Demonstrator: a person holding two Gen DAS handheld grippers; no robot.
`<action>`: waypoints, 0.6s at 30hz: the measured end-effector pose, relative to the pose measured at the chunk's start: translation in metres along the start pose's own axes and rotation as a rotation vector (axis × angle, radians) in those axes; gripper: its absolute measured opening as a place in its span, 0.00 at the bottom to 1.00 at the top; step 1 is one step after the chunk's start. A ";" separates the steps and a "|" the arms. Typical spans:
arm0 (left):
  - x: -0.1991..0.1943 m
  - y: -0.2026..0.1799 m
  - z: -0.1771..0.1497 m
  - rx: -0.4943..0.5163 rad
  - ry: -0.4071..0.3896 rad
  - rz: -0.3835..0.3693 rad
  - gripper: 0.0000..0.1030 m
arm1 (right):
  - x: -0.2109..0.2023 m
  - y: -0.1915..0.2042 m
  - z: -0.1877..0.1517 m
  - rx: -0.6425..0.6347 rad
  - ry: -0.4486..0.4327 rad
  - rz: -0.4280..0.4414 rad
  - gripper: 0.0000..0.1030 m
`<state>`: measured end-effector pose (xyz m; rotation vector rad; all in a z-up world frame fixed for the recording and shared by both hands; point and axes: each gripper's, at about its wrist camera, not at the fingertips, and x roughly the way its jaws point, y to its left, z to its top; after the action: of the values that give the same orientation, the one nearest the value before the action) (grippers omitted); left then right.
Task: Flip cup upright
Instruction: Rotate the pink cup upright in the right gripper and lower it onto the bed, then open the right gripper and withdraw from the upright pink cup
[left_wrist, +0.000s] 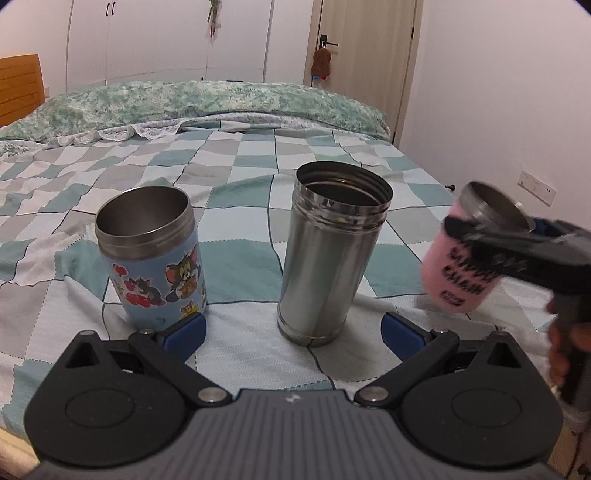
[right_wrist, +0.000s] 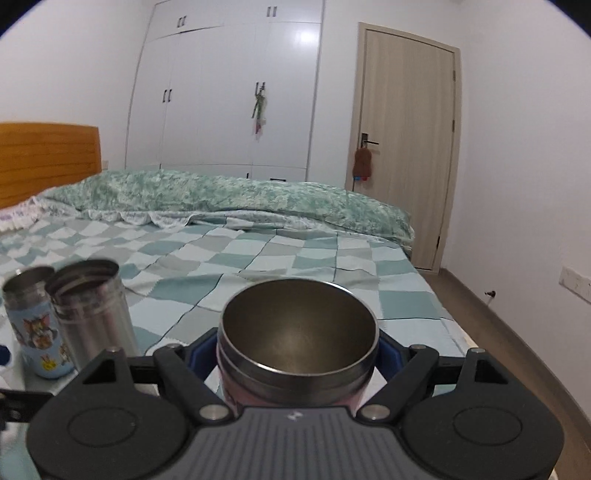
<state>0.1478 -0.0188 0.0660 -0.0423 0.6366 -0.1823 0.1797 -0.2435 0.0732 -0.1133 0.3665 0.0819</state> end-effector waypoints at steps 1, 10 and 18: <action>0.000 0.000 0.000 0.001 -0.001 0.004 1.00 | 0.006 0.003 -0.004 -0.008 0.007 -0.002 0.81; 0.004 0.002 -0.003 -0.006 0.004 0.016 1.00 | 0.018 0.010 -0.026 -0.027 0.017 0.003 0.82; -0.010 0.006 -0.009 -0.019 -0.043 -0.001 1.00 | -0.020 0.001 -0.025 0.040 -0.075 0.062 1.00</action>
<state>0.1352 -0.0109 0.0641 -0.0647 0.5951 -0.1757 0.1524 -0.2472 0.0575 -0.0591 0.2964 0.1397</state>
